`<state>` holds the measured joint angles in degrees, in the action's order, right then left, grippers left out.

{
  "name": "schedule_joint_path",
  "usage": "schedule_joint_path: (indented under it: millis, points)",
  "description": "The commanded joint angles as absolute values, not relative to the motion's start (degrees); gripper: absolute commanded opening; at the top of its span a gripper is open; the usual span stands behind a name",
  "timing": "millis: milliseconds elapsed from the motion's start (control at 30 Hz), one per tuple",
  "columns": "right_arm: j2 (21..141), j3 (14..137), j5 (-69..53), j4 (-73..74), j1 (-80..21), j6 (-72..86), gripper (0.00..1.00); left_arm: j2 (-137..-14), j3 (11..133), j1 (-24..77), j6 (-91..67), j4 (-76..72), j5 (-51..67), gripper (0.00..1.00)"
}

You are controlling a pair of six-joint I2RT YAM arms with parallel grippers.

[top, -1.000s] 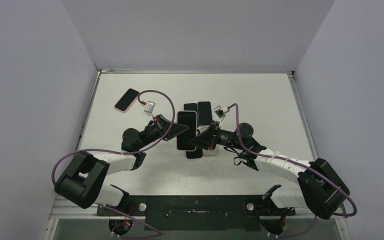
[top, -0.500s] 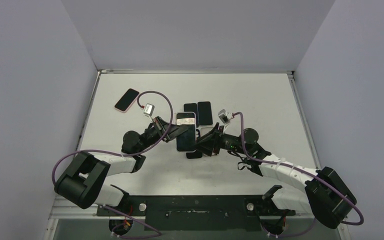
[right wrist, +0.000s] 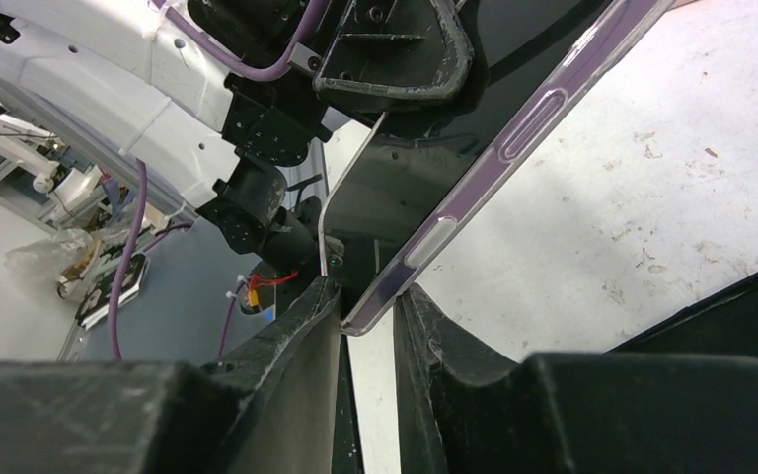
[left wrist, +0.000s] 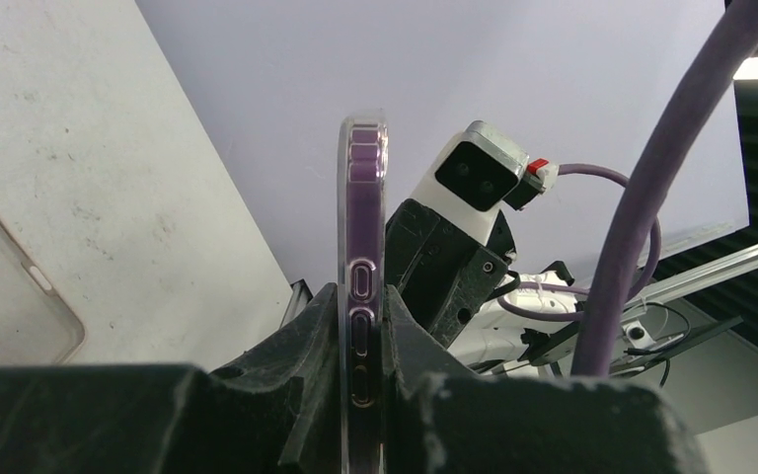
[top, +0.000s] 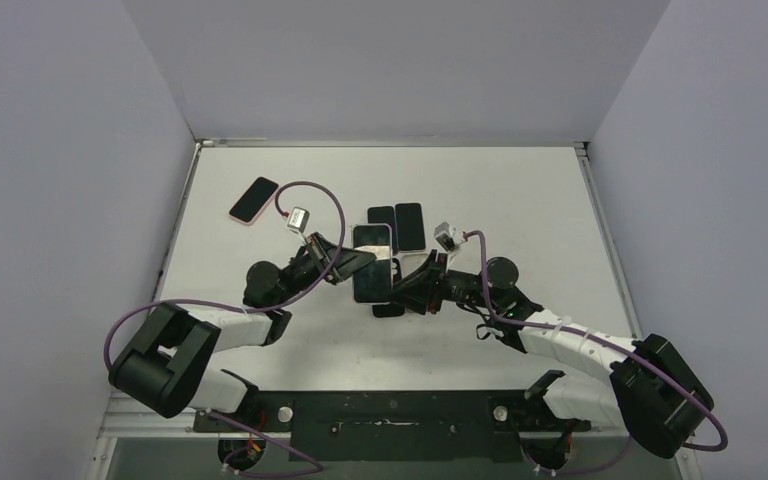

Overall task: Take the phone out of the phone case
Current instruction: Remove the phone case from the phone.

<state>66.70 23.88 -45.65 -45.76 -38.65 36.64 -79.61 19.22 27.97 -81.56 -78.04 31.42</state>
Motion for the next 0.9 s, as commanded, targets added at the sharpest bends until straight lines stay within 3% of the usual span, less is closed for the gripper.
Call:
schedule_joint_path:
  millis: [0,133,633,867]
  points:
    - [66.81,24.83,-51.72,-50.94,-39.02,29.86,0.12,-79.12,21.43,27.86,-85.03,-81.16,30.94,0.00]
    - [66.47,25.40,-54.53,-49.45,-39.09,22.91,0.08,-80.11,22.58,27.87,-86.28,-81.04,31.92,0.00]
    - [69.18,31.53,-56.52,-33.96,-42.55,-8.89,0.08,-81.66,23.98,29.70,-90.82,-83.69,32.09,0.00]
    - [69.88,38.95,-58.29,-20.07,-43.59,-21.49,0.08,-83.13,24.26,29.96,-91.32,-84.45,33.04,0.00]
